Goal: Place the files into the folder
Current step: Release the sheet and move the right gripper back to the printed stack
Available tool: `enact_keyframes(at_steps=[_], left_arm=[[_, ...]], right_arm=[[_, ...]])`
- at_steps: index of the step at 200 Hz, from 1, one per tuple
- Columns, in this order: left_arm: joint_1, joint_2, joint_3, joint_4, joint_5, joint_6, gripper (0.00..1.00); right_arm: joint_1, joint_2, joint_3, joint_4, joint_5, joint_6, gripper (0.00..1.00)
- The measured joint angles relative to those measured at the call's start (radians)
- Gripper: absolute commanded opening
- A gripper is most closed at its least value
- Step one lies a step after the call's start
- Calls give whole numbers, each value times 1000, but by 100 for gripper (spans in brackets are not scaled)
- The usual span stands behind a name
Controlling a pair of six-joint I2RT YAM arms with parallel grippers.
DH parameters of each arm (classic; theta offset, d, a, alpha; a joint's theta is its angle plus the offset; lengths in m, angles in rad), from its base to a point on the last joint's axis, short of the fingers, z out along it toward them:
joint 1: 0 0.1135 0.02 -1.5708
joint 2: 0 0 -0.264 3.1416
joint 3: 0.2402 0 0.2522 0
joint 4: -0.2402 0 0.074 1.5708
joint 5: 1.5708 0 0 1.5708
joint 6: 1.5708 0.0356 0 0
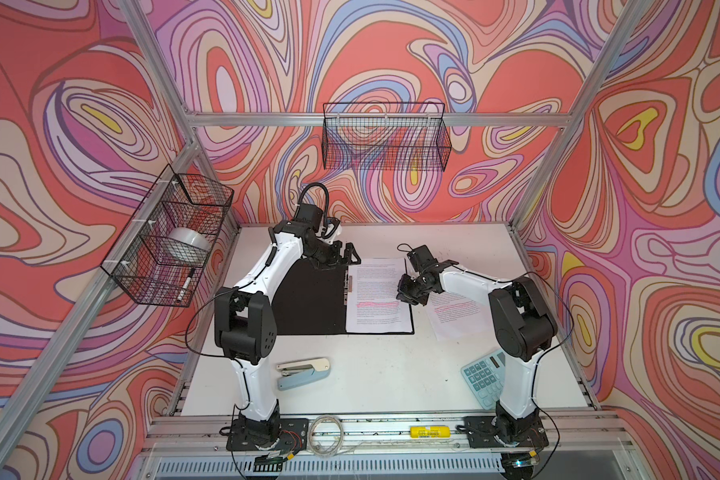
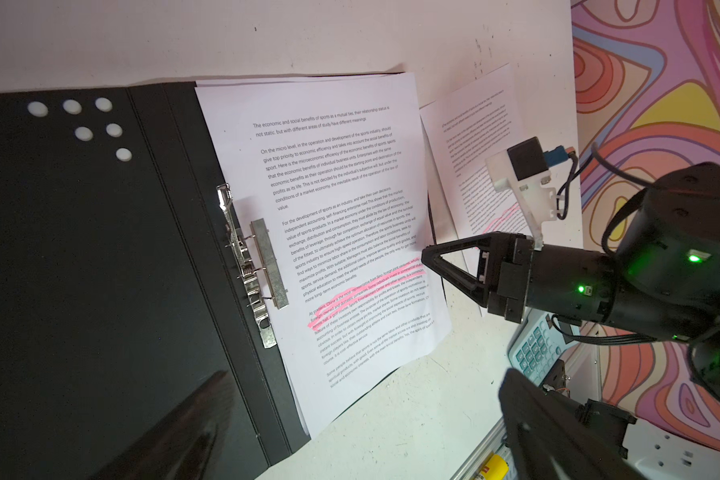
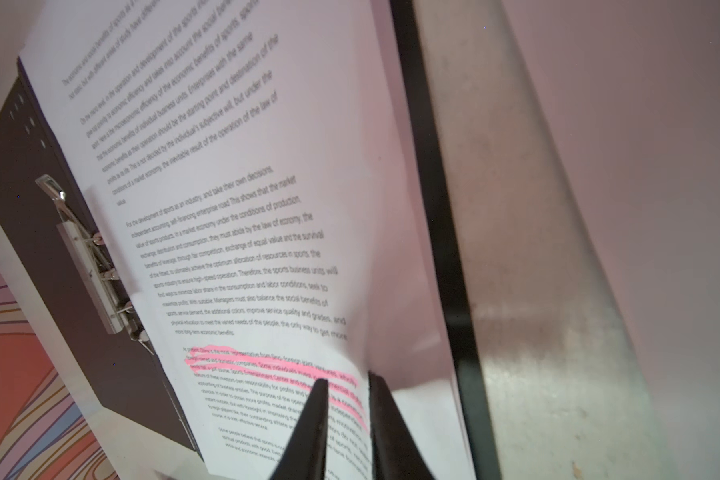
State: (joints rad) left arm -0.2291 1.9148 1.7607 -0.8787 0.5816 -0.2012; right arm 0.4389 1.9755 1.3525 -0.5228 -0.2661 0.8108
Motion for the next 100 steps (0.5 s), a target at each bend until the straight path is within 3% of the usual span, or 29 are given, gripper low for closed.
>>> enact_keyframes(at_steps=[61,100], left_arm=[[-72,0,60,-37,-16,107,100],[-223,0,61,-64,-29,156,100]], right_arm=[[-24,-81,109,-129,116,-109,34],[-227,-213,80,-152,148,-217,40]])
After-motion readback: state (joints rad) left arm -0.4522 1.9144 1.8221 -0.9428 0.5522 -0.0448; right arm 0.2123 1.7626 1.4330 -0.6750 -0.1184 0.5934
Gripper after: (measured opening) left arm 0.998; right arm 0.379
